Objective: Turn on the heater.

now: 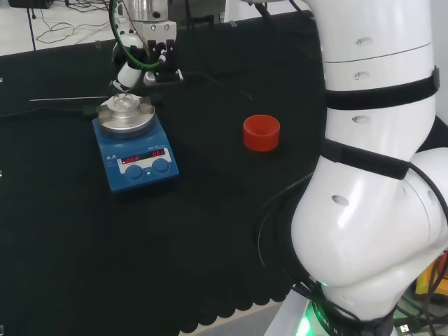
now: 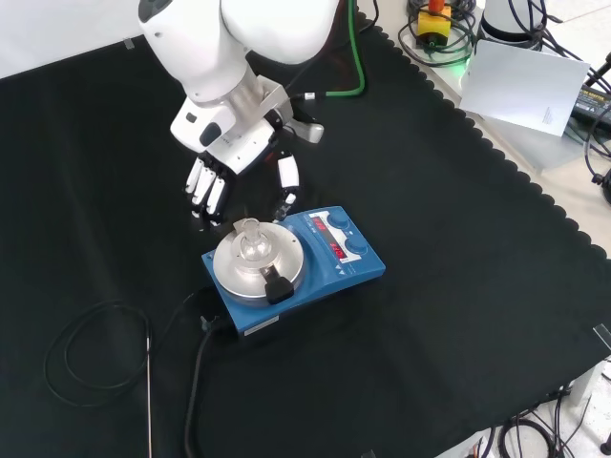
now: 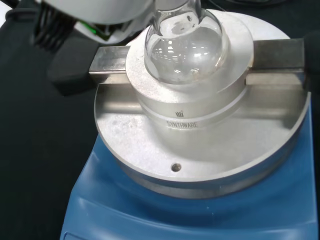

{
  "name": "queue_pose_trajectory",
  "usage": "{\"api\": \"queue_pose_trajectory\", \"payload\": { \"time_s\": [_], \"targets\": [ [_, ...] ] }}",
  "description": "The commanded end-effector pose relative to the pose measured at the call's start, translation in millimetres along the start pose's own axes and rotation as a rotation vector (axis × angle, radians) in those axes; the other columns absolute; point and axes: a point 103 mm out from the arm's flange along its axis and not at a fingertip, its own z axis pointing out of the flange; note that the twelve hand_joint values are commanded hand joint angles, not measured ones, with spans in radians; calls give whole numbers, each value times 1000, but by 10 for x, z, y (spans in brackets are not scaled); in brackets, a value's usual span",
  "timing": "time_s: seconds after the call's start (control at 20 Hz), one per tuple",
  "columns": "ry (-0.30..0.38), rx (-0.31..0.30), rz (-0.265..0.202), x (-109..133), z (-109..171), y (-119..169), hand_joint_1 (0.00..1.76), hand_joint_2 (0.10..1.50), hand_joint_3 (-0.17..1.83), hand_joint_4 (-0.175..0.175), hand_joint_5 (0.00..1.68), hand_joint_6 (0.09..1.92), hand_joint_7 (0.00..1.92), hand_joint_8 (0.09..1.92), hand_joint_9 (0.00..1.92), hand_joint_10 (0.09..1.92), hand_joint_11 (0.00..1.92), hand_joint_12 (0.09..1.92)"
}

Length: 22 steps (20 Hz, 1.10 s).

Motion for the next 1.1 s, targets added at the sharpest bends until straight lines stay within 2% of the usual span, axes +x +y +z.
{"api": "queue_pose_trajectory", "payload": {
  "time_s": [0.05,0.55,0.85,1.1],
  "targets": [
    [-4,-30,13,-63,-159,-266,861,565,680,-29,481,619,293,718,573,674,418,1336],
    [17,-49,45,-111,-143,-903,849,581,661,-22,405,455,368,731,602,684,408,1347],
    [26,-23,59,-30,59,-1313,883,609,652,-26,422,360,737,758,900,600,593,1284],
    [-10,-14,57,97,188,-1603,905,614,664,-33,436,321,886,786,1083,571,694,1246]
  ]
}}
